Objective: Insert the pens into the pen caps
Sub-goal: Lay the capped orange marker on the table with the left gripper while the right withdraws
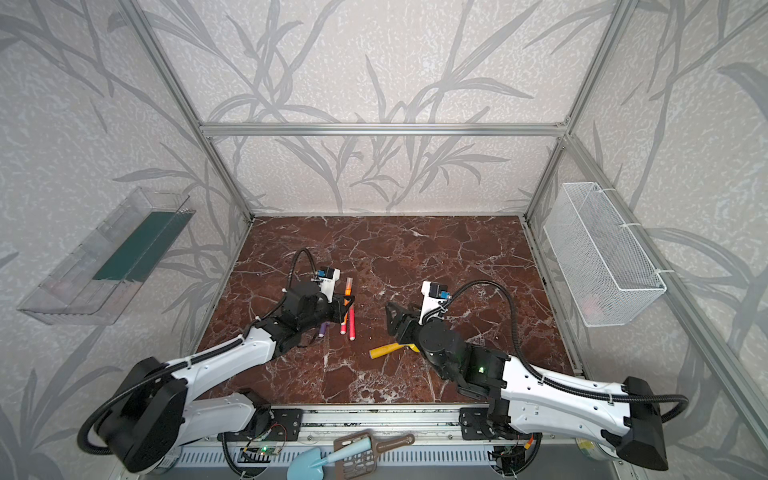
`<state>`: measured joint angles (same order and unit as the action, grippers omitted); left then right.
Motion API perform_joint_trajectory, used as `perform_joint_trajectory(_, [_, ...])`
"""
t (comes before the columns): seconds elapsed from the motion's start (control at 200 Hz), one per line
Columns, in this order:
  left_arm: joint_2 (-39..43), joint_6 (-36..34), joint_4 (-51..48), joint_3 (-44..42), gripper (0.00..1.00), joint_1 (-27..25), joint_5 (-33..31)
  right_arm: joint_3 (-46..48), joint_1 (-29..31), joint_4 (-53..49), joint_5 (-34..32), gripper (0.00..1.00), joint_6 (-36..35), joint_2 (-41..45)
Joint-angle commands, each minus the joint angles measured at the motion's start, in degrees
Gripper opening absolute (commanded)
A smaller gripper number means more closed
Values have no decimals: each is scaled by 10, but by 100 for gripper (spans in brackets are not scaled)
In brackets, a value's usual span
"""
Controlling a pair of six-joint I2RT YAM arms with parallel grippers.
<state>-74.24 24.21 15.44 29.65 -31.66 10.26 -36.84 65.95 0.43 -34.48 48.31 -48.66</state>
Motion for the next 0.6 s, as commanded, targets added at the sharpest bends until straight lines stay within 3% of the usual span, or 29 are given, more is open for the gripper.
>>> perform_joint_trajectory(0.0, [-63,12,57,11,0,-29,-55,-16,-27,-120,-3,74,-28,26])
perform_joint_trajectory(0.17, [-138,10,57,47,0,-63,-101,11,-66,-143,26,75,-17,57])
perform_joint_trajectory(0.595, [-204,15,35,95,0,-82,-141,39,-121,-151,86,76,-5,55])
